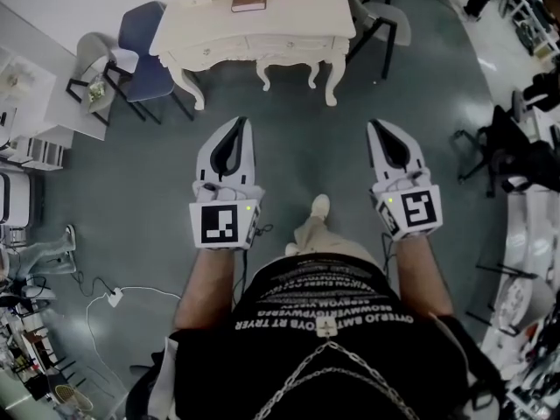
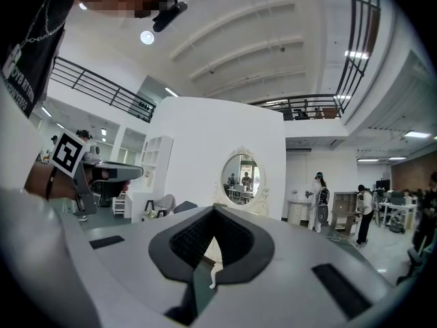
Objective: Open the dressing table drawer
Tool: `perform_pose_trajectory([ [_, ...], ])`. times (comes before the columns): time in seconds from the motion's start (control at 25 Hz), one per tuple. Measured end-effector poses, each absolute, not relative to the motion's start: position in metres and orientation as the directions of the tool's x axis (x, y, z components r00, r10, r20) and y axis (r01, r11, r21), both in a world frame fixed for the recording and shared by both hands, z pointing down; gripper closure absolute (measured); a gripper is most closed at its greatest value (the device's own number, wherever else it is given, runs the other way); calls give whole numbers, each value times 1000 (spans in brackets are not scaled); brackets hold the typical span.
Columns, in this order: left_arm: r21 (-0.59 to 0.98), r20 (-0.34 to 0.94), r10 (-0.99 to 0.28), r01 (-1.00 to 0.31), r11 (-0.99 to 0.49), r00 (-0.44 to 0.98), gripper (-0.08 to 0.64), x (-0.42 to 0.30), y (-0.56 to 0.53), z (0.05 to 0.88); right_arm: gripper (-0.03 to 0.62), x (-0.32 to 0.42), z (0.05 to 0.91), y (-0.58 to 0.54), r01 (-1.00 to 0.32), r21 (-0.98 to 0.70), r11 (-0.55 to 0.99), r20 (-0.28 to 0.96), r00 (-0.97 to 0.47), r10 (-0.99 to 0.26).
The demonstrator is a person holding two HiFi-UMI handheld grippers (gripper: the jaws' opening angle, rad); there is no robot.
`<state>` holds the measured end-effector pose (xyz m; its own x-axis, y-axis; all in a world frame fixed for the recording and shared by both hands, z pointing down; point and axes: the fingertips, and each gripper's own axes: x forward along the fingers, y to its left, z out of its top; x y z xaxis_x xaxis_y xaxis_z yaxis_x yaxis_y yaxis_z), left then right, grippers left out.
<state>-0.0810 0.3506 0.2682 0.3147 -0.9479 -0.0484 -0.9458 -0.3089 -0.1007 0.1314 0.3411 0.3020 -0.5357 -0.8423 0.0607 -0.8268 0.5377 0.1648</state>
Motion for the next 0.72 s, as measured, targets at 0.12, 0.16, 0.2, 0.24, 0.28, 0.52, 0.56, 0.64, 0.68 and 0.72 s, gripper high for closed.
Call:
perform_pose_trajectory([
  [0.12,-102,-37,-951,-948,-302,307,557,-81,327,270,591,133,303,317,-828,155,539,63,-536,-842],
  [0.16,-103,-38,-952,-949,-298,303,557,-82,319,270,591,134,303,309,-828,154,539,67,-536,-842],
  [0.2,-102,-38,-953,-950,-295,300,557,-82,311,269,591,134,303,302,-828,154,539,72,-534,-842],
  [0.24,-102,-39,-953,-950,-294,299,557,-81,304,268,591,136,303,294,-828,155,538,75,-534,-842],
  [0.28,-102,-40,-953,-950,-294,299,557,-80,296,268,591,137,302,287,-827,156,540,73,-536,-841],
  [0.52,-120,-31,-953,-947,-297,302,557,-71,261,265,591,142,298,252,-820,148,553,60,-550,-833],
  [0.56,-121,-29,-953,-948,-296,301,557,-69,255,265,591,143,299,248,-820,142,555,61,-552,-831],
  [0.64,-121,-34,-954,-948,-293,299,557,-64,245,263,591,145,300,239,-817,133,561,62,-558,-828],
  [0.68,-121,-37,-954,-949,-293,299,557,-62,240,261,591,146,300,235,-816,132,563,62,-560,-826],
  [0.72,-121,-39,-953,-948,-293,300,557,-59,235,259,591,148,299,230,-815,131,565,62,-562,-825],
])
